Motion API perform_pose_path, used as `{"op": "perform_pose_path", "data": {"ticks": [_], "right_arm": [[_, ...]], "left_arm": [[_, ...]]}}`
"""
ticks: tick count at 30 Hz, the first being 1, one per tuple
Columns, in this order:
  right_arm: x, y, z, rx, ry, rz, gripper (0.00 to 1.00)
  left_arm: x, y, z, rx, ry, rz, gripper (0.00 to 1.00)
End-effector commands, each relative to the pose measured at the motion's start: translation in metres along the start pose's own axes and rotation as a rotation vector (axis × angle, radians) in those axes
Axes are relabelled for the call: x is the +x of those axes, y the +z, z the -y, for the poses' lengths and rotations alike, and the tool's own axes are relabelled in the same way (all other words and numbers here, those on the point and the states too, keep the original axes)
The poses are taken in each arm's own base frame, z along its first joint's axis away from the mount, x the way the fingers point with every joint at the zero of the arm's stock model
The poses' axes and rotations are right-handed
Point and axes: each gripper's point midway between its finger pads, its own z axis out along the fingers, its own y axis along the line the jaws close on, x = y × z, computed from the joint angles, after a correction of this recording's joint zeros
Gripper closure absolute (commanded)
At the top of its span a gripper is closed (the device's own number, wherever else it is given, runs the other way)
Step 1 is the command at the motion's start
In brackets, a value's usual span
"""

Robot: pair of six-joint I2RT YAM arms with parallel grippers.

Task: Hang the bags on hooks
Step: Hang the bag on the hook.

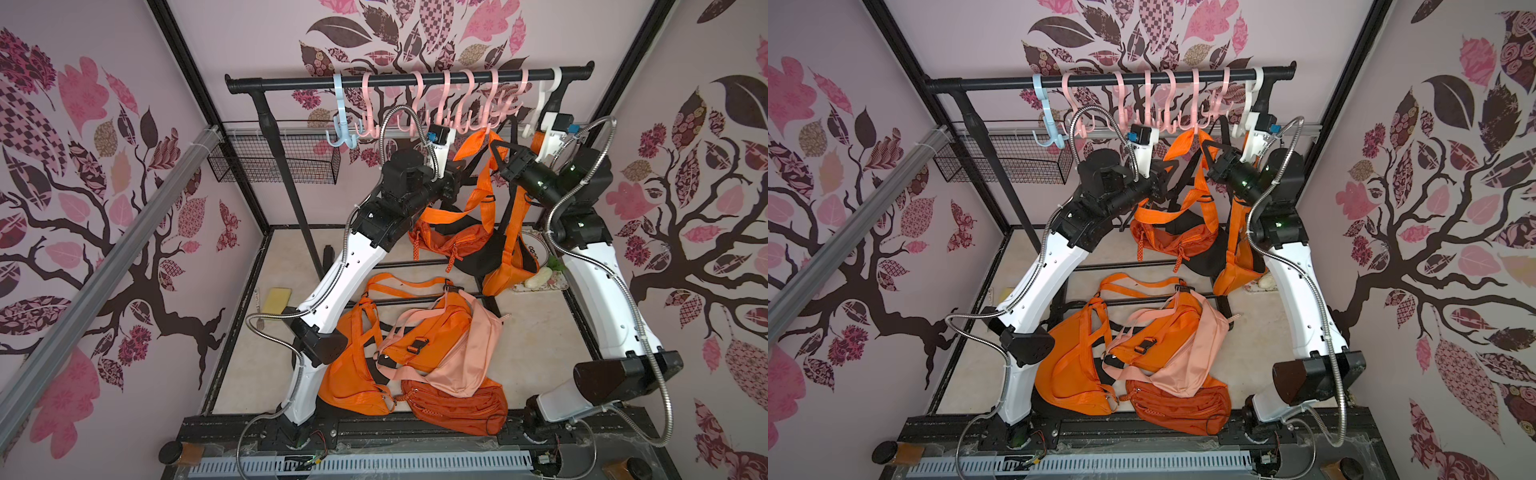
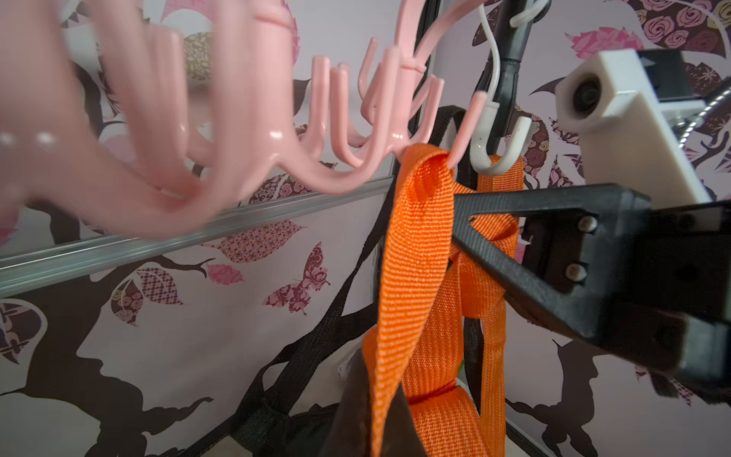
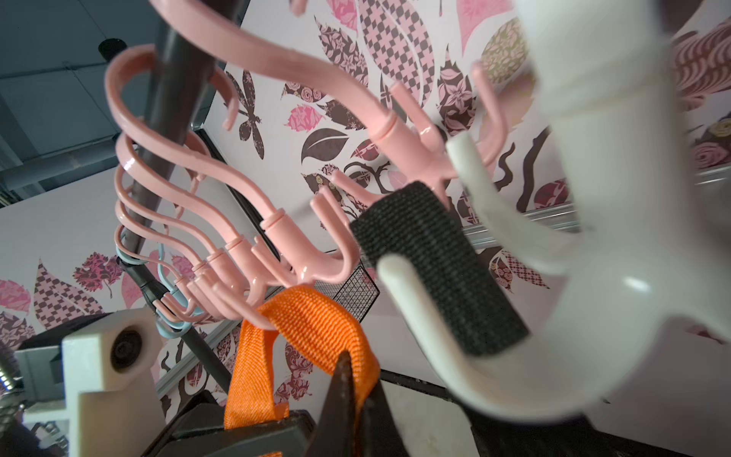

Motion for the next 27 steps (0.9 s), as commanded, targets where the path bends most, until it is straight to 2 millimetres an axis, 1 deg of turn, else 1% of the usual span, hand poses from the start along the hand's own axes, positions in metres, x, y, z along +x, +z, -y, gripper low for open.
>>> {"op": "perform_pose_path", "data": {"ticks": [1,3,6,10,11,12,14,16,18,20,21,23,25,27], "right_arm": [[-0.02,-0.021,0.01,0.114,0.006,0.109,1.0],[-0.019,-0.028,0.019,0.173,0.011,0.123,1.0],[-0.02,-0.037,0.027,0.229,0.008,0.146,1.0],[-0.014,-0.032,0.02,0.176,0.011,0.112,1.0],[-0.012,-0.029,0.017,0.157,0.018,0.095,1.0],[-0.01,-0.027,0.015,0.142,0.027,0.083,0.98],[-0.013,-0.029,0.011,0.13,0.037,0.088,0.91],[-0.017,-0.034,0.006,0.129,0.033,0.103,0.81],[-0.026,-0.042,-0.001,0.13,0.024,0.128,0.62],[-0.035,-0.049,-0.011,0.124,0.01,0.15,0.49],[-0.039,-0.052,-0.015,0.122,0.003,0.158,0.42],[-0.045,-0.055,-0.024,0.107,-0.006,0.158,0.31],[-0.05,-0.061,-0.033,0.102,-0.013,0.157,0.22],[-0.056,-0.071,-0.045,0.086,-0.026,0.167,0.14]], "left_arm": [[0.022,0.014,0.01,0.031,-0.018,-0.036,1.0],[0.024,0.016,0.014,0.045,-0.024,-0.035,1.0],[0.026,0.018,0.018,0.054,-0.024,-0.04,1.0],[0.024,0.011,0.012,0.028,0.003,-0.052,1.0],[0.024,0.008,0.01,0.022,0.009,-0.056,0.94],[0.021,0.004,0.008,0.017,0.013,-0.055,0.87],[0.017,-0.004,0.009,0.024,0.029,-0.058,0.72],[0.019,-0.013,0.008,0.018,0.05,-0.079,0.58],[0.024,-0.022,0.009,0.02,0.062,-0.106,0.36],[0.03,-0.03,0.007,0.01,0.073,-0.123,0.21],[0.032,-0.035,0.005,0.0,0.08,-0.127,0.16],[0.033,-0.044,0.004,-0.007,0.093,-0.135,0.11],[0.032,-0.056,0.002,-0.021,0.101,-0.14,0.07],[0.028,-0.073,0.004,-0.024,0.106,-0.135,0.02]]}}
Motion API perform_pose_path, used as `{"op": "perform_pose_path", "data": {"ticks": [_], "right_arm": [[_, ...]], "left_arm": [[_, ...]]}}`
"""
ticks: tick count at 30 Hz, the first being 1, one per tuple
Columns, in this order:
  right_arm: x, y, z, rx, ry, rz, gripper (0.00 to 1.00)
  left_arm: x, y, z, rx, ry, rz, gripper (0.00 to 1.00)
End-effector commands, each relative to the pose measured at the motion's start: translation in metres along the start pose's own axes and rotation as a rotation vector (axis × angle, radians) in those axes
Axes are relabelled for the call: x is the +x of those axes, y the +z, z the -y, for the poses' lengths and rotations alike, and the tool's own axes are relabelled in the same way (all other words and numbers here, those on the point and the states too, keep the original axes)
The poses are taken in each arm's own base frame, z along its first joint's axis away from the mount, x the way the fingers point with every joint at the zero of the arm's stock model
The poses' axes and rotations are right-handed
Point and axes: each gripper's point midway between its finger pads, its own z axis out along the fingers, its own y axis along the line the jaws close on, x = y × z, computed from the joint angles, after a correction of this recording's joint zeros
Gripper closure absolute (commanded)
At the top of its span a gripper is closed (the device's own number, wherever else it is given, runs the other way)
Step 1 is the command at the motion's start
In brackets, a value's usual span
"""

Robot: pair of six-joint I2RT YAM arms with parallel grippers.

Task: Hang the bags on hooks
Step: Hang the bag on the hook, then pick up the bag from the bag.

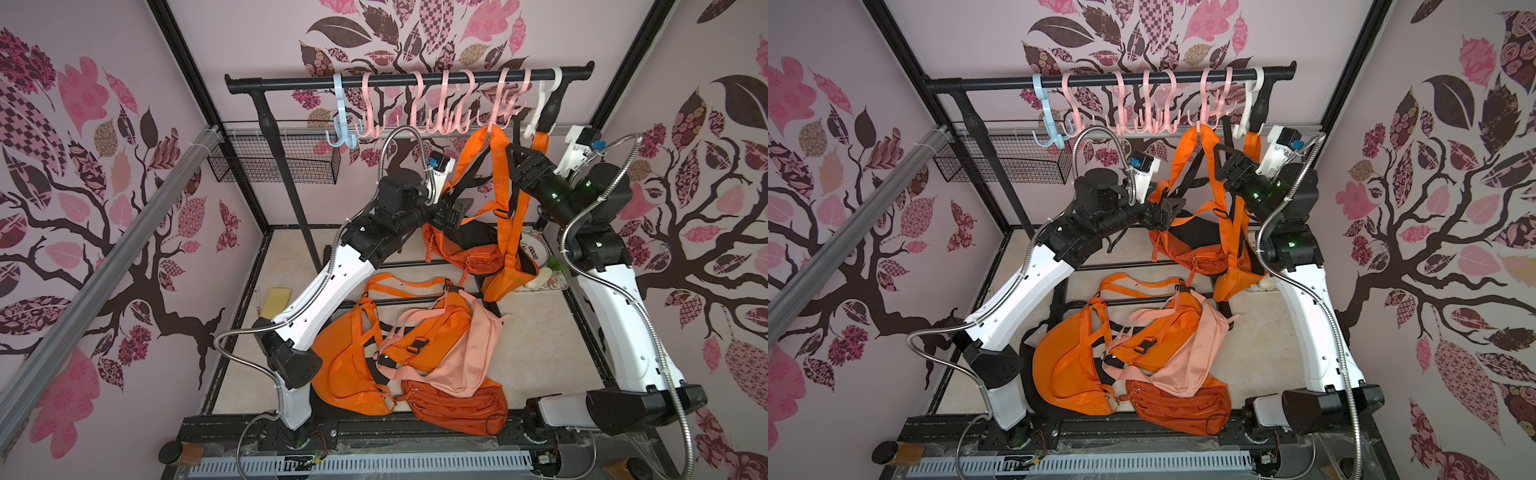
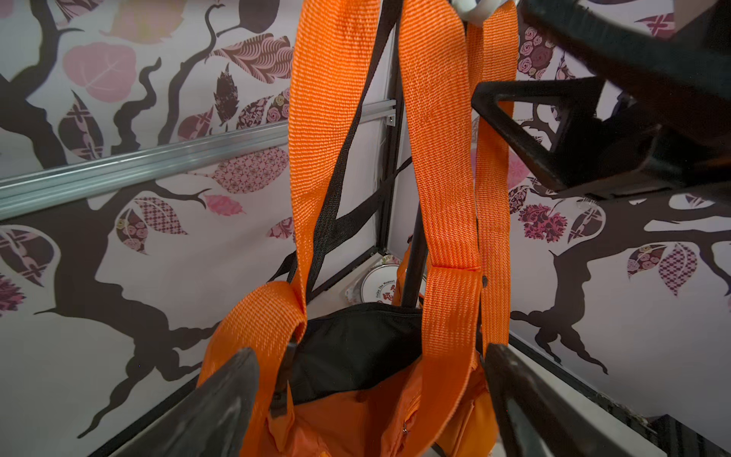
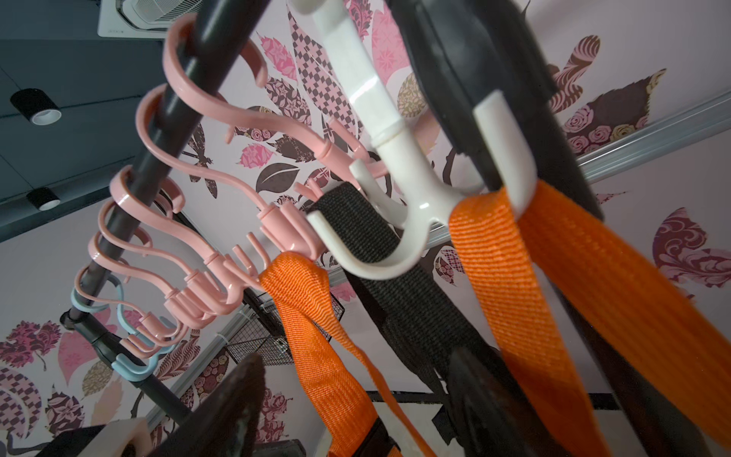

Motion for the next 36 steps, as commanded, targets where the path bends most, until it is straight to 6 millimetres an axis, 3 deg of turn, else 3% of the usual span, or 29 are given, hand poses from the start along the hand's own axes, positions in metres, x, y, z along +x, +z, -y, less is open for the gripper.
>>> {"op": "perform_pose_path", "data": {"ticks": [1,4,7,11,15,17,21,23,26,29,32,36], "right_arm": [[-0.044,-0.045,-0.051,-0.082,-0.052,0.098,0.12],[-0.043,-0.065,-0.067,-0.122,-0.067,0.081,0.1],[-0.017,-0.082,-0.079,-0.18,-0.054,0.002,0.09],[0.059,-0.094,-0.084,-0.181,-0.126,-0.143,0.08],[0.153,-0.105,-0.061,-0.136,-0.165,-0.341,0.11],[0.189,-0.118,-0.047,-0.125,-0.169,-0.411,0.12],[0.275,-0.143,-0.023,-0.133,-0.142,-0.637,0.16],[0.322,-0.159,-0.006,-0.071,-0.22,-0.752,0.16],[0.37,-0.181,0.029,0.099,-0.346,-0.872,0.16],[0.403,-0.2,0.064,0.234,-0.282,-0.946,0.15],[0.432,-0.211,0.073,0.249,-0.173,-0.983,0.16],[0.463,-0.211,0.062,0.199,0.007,-1.021,0.24]], "left_arm": [[-0.008,-0.032,-0.001,-0.02,0.028,0.035,0.02],[0.014,-0.059,-0.007,-0.066,0.032,-0.007,0.02],[0.043,-0.089,-0.023,-0.158,0.044,-0.045,0.02],[0.08,-0.137,-0.052,-0.317,0.015,-0.076,0.02],[0.124,-0.175,-0.069,-0.423,-0.018,-0.106,0.02],[0.142,-0.191,-0.074,-0.46,-0.029,-0.13,0.02],[0.169,-0.226,-0.088,-0.569,-0.027,-0.157,0.02],[0.178,-0.238,-0.092,-0.599,-0.02,-0.14,0.02],[0.18,-0.25,-0.094,-0.622,-0.02,-0.082,0.02],[0.184,-0.252,-0.096,-0.641,-0.018,-0.067,0.02],[0.187,-0.247,-0.095,-0.632,-0.019,-0.095,0.02],[0.191,-0.242,-0.092,-0.609,-0.02,-0.109,0.02]]}}
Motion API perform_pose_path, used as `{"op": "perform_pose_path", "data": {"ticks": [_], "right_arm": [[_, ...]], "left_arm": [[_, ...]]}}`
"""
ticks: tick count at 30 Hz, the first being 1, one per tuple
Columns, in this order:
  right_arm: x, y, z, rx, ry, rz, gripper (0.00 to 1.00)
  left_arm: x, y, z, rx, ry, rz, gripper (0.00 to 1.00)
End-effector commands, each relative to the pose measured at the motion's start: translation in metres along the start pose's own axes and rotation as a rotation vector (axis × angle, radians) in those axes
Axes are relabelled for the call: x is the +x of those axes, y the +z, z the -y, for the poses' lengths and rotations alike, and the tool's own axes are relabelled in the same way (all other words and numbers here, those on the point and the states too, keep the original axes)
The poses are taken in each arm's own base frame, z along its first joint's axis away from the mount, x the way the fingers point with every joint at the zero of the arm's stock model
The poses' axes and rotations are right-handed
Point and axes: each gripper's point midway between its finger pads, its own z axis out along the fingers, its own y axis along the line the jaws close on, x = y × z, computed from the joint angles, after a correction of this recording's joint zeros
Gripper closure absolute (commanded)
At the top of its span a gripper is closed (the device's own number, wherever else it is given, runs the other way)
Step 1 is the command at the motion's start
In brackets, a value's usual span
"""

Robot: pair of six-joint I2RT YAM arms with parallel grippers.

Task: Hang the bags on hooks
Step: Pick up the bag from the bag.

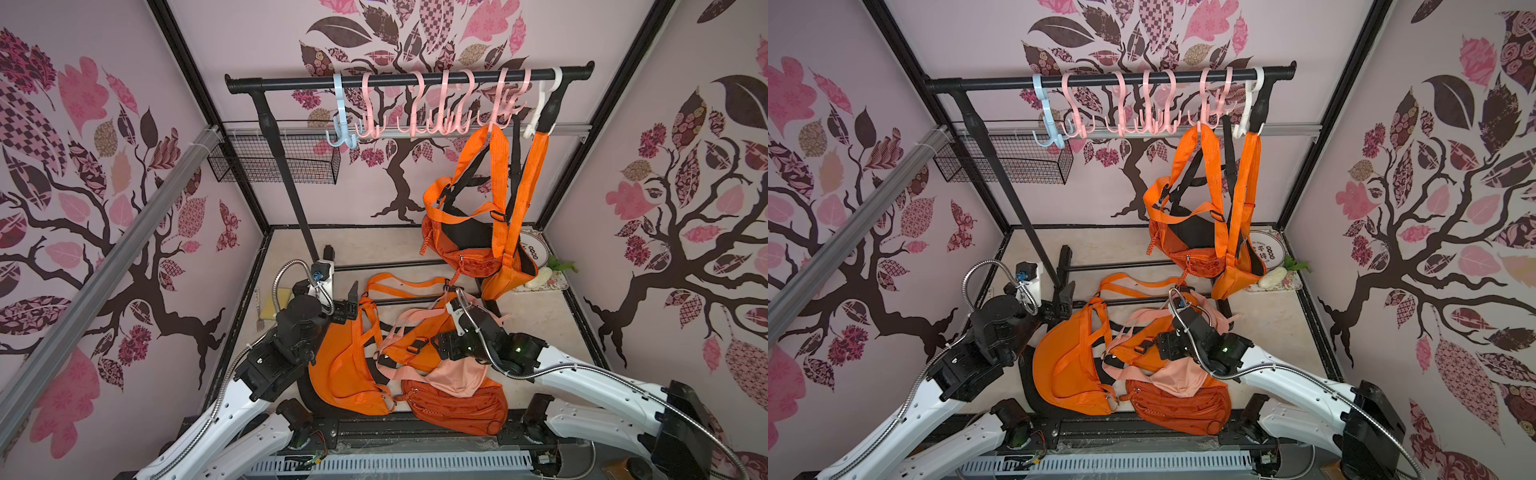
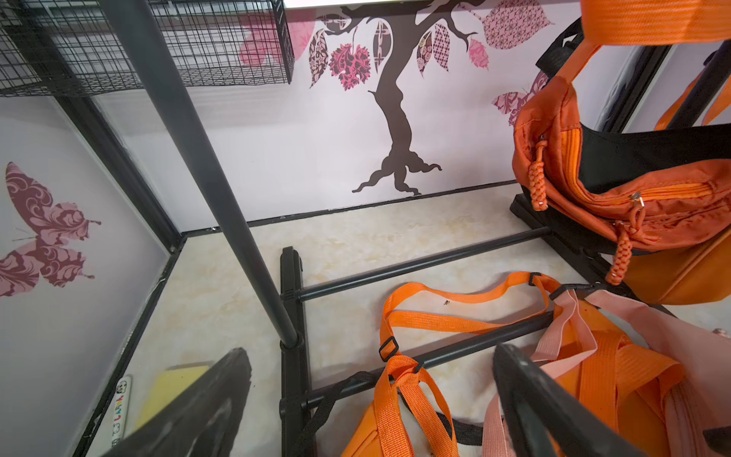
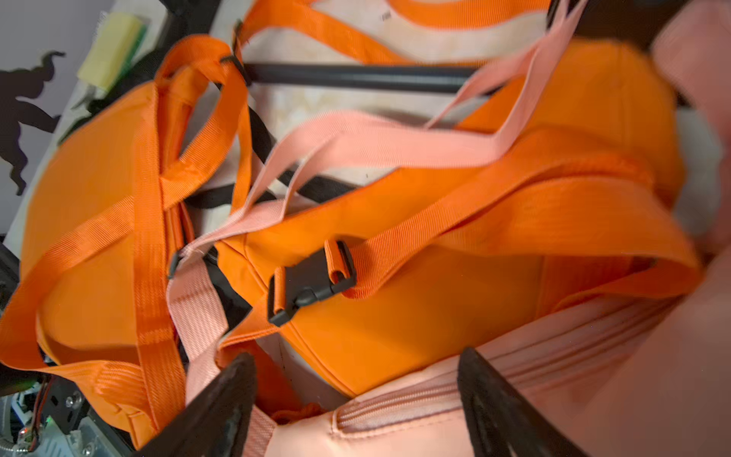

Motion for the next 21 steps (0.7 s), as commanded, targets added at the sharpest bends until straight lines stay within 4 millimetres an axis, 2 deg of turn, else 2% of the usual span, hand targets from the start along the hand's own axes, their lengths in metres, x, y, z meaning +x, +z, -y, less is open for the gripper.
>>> {"op": "perform_pose_path", "data": {"ticks": [1,3,6,10,14,17,19,21], "right_arm": [[-0.016,0.011,-0.022,-0.094,0.138,0.037,0.27],[-0.018,0.018,-0.014,-0.047,0.171,0.047,0.32],[-0.021,0.03,-0.012,-0.065,0.243,0.06,0.39],[-0.026,0.047,0.001,-0.036,0.309,0.058,0.42],[-0.023,0.062,0.018,0.002,0.371,0.032,0.47],[-0.025,0.067,0.021,0.009,0.388,0.041,0.53],[-0.029,0.069,0.018,-0.001,0.386,0.053,0.66],[-0.037,0.067,0.013,-0.018,0.373,0.067,0.83]], "left_arm": [[0.002,0.003,0.003,0.007,-0.01,0.005,0.02],[0.004,0.003,0.004,0.007,-0.005,0.002,0.02],[0.004,0.001,0.008,0.016,0.011,0.007,0.02],[0.006,0.003,0.01,0.019,0.021,0.001,0.02],[0.007,0.004,0.01,0.017,0.027,-0.004,0.02],[0.007,0.004,0.011,0.019,0.029,-0.003,0.02],[0.007,0.004,0.011,0.017,0.029,-0.002,0.02],[0.008,0.004,0.01,0.015,0.033,-0.005,0.02]]}}
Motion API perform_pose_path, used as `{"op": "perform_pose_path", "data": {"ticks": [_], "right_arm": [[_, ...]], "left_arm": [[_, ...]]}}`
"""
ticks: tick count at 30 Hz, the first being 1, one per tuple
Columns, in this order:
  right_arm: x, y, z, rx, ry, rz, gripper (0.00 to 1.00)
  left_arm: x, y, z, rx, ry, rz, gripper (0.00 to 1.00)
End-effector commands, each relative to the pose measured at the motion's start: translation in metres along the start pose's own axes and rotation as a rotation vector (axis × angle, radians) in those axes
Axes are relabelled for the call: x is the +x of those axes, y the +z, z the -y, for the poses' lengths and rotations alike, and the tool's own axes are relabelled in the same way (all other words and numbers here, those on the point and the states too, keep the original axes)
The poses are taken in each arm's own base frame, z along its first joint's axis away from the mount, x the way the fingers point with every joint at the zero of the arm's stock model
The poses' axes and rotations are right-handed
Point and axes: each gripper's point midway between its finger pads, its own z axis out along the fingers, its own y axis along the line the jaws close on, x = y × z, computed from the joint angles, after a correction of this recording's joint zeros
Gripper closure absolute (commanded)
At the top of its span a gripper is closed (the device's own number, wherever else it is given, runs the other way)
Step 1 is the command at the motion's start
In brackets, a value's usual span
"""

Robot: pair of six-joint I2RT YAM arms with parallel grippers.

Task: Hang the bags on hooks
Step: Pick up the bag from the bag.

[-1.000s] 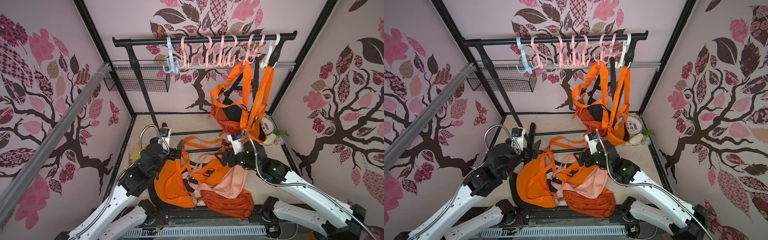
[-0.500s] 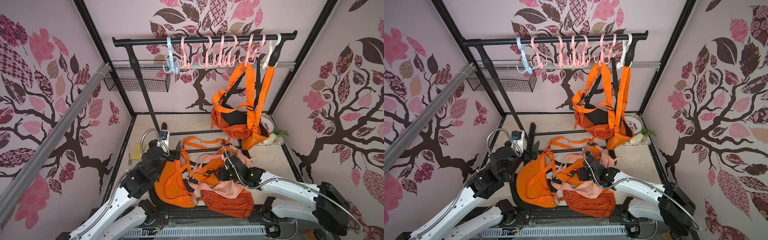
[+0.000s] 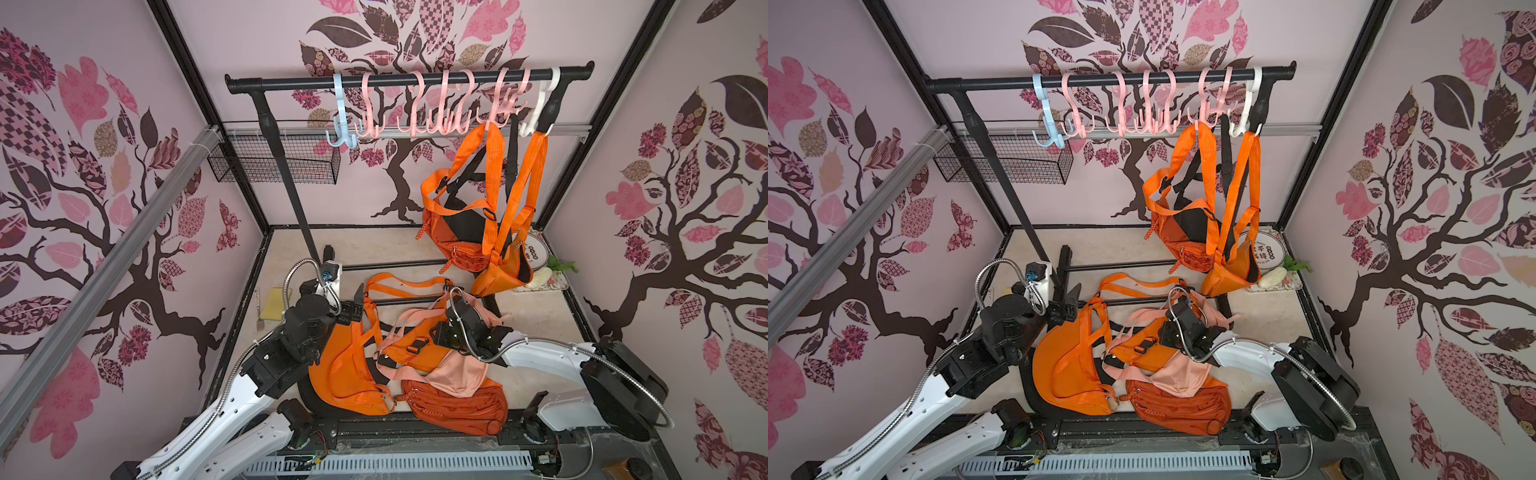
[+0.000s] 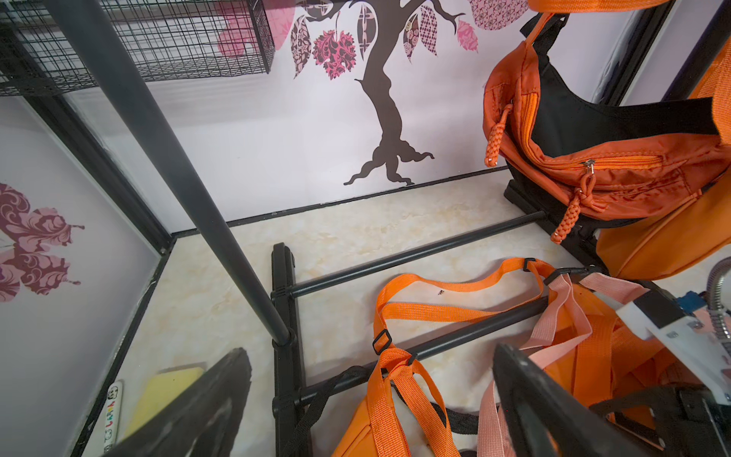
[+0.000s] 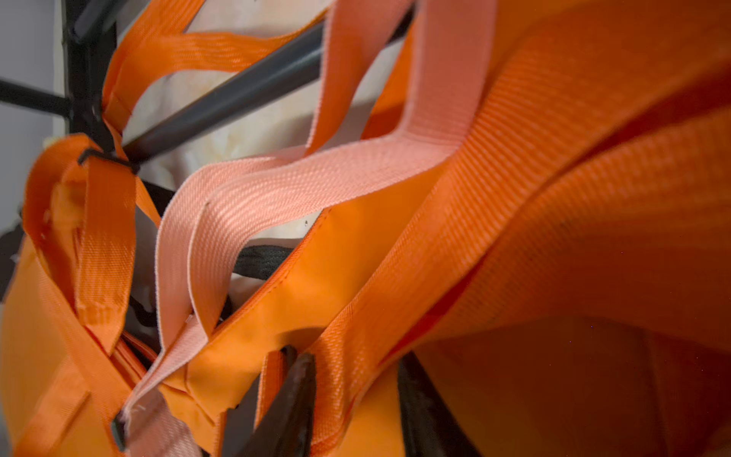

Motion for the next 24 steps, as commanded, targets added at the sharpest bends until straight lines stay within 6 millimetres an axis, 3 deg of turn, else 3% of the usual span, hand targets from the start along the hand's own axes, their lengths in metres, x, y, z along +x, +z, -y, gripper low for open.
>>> {"op": "perform_pose_path", "data": {"ticks": [1,3,10,13,17,24], "right_arm": [[-0.017,-0.002,-0.025,-0.064,-0.006,0.04,0.88],[-0.027,-0.013,-0.036,-0.088,-0.03,0.063,1.0],[-0.05,-0.079,-0.088,-0.284,-0.091,0.146,1.0],[-0.05,-0.114,-0.127,-0.44,-0.166,0.148,1.0],[-0.048,-0.165,-0.174,-0.618,-0.29,0.15,1.0],[-0.068,-0.24,-0.223,-0.812,-0.356,0.222,1.0]], "left_arm": [[0.005,0.003,0.001,-0.007,0.008,0.005,0.02],[0.006,0.004,0.003,0.003,0.011,0.002,0.02],[0.001,-0.006,0.027,0.162,0.025,0.027,0.03],[-0.002,-0.014,0.039,0.249,0.028,0.052,0.03],[-0.007,-0.034,0.067,0.443,0.043,0.105,0.05],[-0.011,-0.066,0.102,0.686,0.049,0.15,0.08]]}}
